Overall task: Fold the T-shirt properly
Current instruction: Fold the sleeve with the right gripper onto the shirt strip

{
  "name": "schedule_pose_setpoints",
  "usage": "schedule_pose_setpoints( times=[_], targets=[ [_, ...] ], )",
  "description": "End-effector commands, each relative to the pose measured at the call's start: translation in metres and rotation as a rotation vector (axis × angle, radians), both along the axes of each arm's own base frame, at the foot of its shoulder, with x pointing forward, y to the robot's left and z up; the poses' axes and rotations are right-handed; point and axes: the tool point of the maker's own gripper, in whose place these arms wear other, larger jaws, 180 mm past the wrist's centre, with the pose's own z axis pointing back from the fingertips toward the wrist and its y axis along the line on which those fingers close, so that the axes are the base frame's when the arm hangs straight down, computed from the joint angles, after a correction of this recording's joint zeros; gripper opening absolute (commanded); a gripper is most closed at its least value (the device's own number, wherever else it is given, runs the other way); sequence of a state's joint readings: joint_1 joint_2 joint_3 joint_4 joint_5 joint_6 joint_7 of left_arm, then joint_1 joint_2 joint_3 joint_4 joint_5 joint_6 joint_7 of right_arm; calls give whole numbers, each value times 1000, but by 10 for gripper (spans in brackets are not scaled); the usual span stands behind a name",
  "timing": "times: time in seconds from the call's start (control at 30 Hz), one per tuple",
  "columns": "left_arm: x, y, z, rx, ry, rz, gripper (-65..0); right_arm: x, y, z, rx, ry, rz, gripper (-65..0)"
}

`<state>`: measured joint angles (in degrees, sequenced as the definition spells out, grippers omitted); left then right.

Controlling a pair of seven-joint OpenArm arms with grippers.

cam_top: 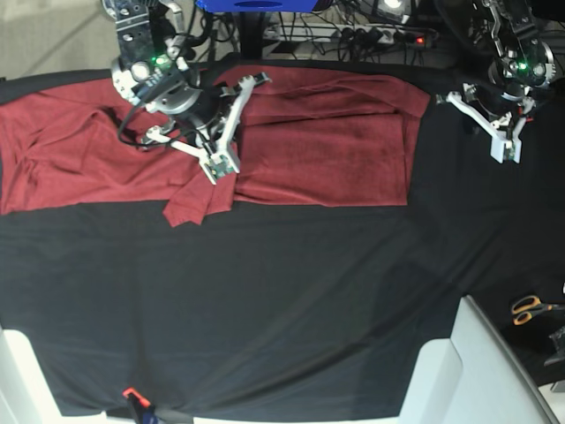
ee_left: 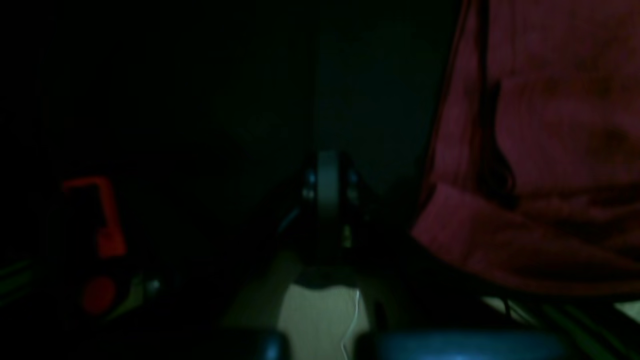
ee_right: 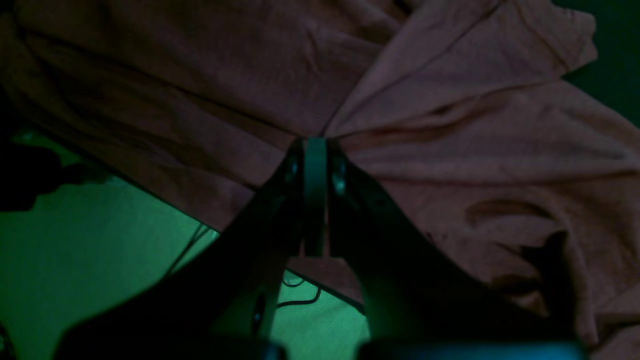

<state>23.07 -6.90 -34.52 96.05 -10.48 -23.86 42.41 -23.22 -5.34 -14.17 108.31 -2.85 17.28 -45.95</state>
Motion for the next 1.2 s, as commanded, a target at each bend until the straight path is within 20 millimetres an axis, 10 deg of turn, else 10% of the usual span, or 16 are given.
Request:
schedule_pose_setpoints(
  times=[0.0, 0.37, 0.63, 0.9, 1.17],
  targets=[
    [5, 5, 8, 18, -29, -4, -650, 3, 6, 7, 25, -26, 6, -644],
    [5, 5, 8, 18, -29, -2, -650, -11, 12, 2, 31, 8, 22, -638],
    [4, 7, 9, 21, -30, 3, -650, -16, 7, 2, -6, 51, 36, -398],
    [0, 8, 8, 22, -23, 4, -650, 60, -29, 18, -10, -79, -88, -402],
    [-13, 15, 17, 11, -15, -150, -650, 111, -76, -18, 87, 31, -274, -405]
  ],
)
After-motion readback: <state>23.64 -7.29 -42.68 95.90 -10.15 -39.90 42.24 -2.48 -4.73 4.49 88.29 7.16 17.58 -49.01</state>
